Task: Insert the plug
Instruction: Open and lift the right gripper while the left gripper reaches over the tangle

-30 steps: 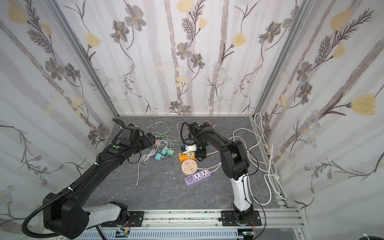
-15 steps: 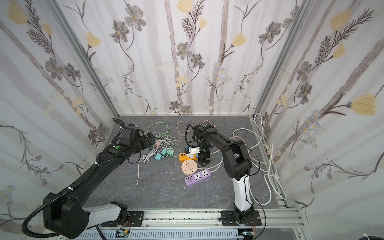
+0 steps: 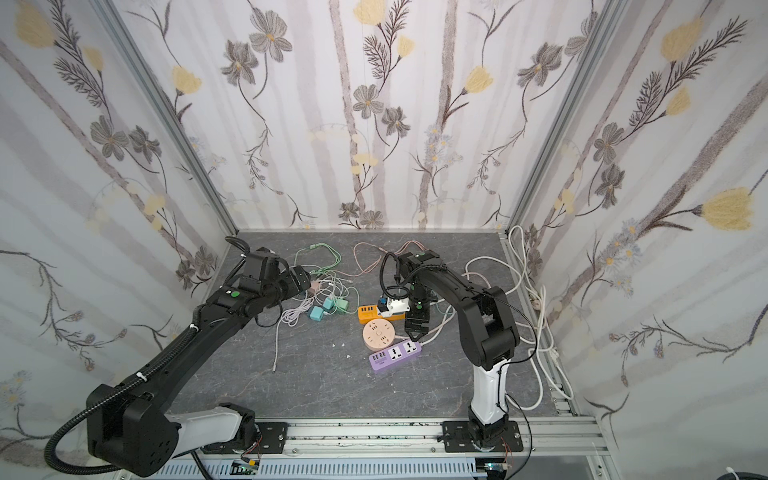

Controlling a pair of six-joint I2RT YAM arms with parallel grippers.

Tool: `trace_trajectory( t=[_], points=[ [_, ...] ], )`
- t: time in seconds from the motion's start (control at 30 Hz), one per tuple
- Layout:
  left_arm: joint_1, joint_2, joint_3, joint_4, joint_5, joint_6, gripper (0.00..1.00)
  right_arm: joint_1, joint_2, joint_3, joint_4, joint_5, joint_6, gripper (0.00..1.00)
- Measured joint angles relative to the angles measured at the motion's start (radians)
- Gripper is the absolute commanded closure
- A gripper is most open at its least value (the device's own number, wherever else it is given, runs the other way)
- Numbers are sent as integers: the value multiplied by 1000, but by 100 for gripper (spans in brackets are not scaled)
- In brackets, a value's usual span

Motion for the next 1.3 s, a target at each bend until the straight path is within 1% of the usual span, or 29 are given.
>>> trace_trajectory(
  t=[0.17, 0.3, 0.4, 0.5, 0.63, 0.73, 0.8, 0.9, 0.97, 1.03, 1.13, 1.23, 1.3],
  points=[
    [0, 24, 6, -24, 0, 14, 0, -14, -34, -8, -26, -28, 3, 3],
    [0, 28, 10, -38, -1, 25, 0, -27, -53, -2, -65, -102, 3, 5],
    [0, 29, 10, -43, -1, 28, 0, -35, -61, 3, -90, -164, 2, 5],
    [0, 30, 10, -43, 0, 29, 0, -40, -105, -5, -92, -209, 2, 4],
    [-8, 29, 9, -43, 9, 50, 0, -46, -243, -68, -15, -239, 17, 1],
    [-28, 19, -13, -43, 11, 63, 0, -48, -348, -144, 126, -255, 66, 1],
    [-45, 13, -37, -43, 10, 80, 0, -51, -416, -211, 251, -259, 129, 1],
    [-85, 10, -69, -50, 5, 116, 1, -54, -534, -331, 482, -247, 281, 1],
    [-113, 16, -79, -61, -8, 143, 3, -55, -602, -400, 653, -198, 413, 1],
    [-140, 40, -86, -61, -23, 172, 5, -58, -659, -457, 818, -120, 558, 1],
    [-166, 95, -92, -68, -40, 192, 11, -74, -719, -494, 988, -29, 749, 1],
    [-182, 180, -87, -64, -54, 206, 17, -85, -772, -496, 1092, 39, 891, 1],
    [-187, 229, -79, -56, -60, 203, 22, -85, -806, -510, 1157, 62, 951, 1]
  ],
)
